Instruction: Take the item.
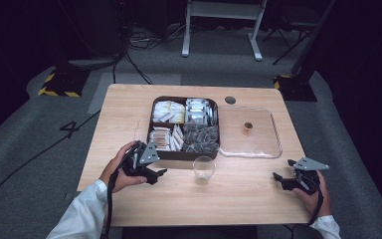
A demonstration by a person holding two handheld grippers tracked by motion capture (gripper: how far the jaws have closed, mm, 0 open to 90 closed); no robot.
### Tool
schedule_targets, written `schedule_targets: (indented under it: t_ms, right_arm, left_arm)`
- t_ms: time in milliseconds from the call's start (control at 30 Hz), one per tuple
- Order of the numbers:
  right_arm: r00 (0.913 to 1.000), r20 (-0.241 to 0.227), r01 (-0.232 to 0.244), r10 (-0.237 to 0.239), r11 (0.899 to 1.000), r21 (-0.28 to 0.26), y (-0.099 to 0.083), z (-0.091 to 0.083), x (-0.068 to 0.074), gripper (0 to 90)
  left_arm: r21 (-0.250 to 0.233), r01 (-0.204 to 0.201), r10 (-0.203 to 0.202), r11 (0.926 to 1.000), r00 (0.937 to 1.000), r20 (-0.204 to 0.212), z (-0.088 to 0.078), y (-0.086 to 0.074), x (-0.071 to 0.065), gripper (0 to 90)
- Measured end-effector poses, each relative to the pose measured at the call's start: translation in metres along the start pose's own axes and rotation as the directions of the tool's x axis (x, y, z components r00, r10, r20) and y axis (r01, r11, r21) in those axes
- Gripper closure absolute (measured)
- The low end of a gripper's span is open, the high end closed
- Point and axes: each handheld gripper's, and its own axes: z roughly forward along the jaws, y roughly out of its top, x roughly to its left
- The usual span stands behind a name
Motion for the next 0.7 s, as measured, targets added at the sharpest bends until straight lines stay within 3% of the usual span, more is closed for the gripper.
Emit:
schedule_targets:
  t_ms: [333,700]
  right_arm:
    - [1.0,0.001,-0.001,0.001,1.0,0.0,0.0,0.0,0.0,17.2]
    - [1.0,0.002,-0.001,0.001,1.0,0.0,0.0,0.0,0.0,17.2]
  left_arm:
    - [0.043,0.03,-0.027,0.9987,0.9982,-0.054,-0.002,-0.03,0.0,17.3]
    - [0.085,0.089,-0.084,0.9924,0.9944,-0.064,0.0,-0.065,0.003,16.8]
